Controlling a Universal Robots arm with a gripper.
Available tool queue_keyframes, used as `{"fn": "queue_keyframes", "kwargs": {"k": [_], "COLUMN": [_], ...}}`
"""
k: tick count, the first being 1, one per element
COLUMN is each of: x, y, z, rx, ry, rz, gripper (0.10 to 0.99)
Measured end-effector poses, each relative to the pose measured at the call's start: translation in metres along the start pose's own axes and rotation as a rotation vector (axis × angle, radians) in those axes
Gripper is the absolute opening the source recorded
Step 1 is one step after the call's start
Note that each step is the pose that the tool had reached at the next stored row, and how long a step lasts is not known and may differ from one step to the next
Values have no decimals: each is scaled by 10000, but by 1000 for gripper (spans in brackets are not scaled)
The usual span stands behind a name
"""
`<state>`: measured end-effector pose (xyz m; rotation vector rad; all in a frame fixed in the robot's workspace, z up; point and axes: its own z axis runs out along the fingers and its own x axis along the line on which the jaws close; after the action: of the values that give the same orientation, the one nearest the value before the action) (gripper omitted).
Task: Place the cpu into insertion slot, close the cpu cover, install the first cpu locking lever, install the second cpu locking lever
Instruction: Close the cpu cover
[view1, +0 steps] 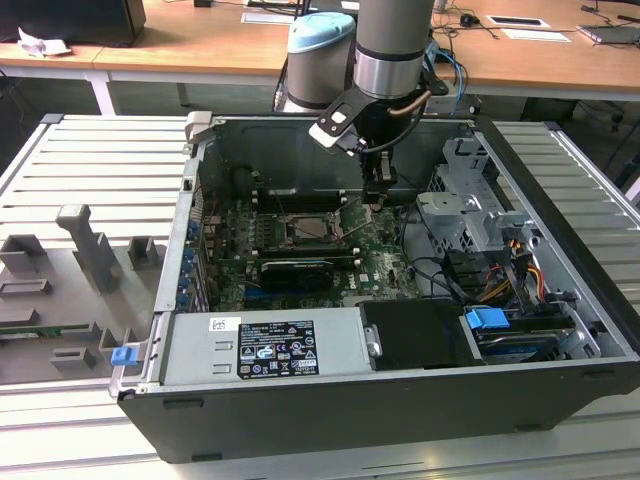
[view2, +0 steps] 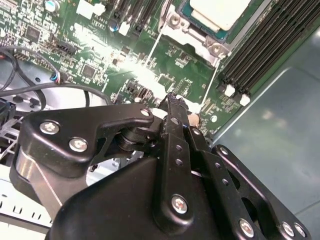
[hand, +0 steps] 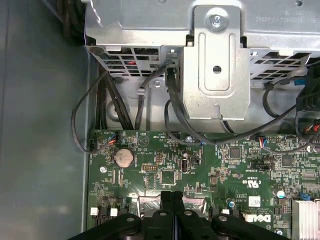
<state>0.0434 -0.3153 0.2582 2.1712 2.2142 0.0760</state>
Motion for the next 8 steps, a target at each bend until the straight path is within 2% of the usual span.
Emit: {"fn": "queue_keyframes", "kwargs": {"k": [3,8], "x": [1,1], "y": [43,52], "z": [4,11], "rx": [0,-2], "ry": [1,-8], "rz": [-3,-6], "gripper": [106,106]}}
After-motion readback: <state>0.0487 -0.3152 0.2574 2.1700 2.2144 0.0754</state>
